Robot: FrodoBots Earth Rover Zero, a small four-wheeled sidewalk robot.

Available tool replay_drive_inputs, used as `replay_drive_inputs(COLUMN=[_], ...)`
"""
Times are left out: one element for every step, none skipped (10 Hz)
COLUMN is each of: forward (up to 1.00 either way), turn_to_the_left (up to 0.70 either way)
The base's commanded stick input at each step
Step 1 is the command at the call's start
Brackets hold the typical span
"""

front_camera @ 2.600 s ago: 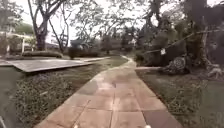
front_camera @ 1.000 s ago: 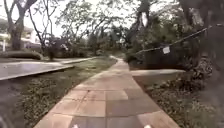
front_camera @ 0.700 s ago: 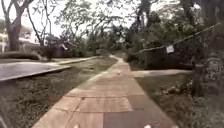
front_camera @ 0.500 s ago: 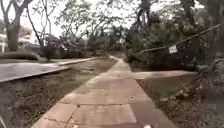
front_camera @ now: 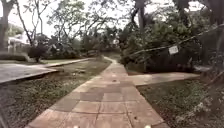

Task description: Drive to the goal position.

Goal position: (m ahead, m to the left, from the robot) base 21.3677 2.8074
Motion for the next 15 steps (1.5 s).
replay_drive_inputs(forward=[1.0, 1.0, 1.0, 1.0, 1.0, 1.0, 1.0, 1.0, 1.0, 1.0, 1.0, 1.0, 1.0, 1.0, 1.0], turn_to_the_left=[0.0, 0.0, 0.0, 0.0, 0.0, 0.0, 0.0, 0.0, 0.0, 0.0, 0.0, 0.0, 0.0, 0.0, 0.0])
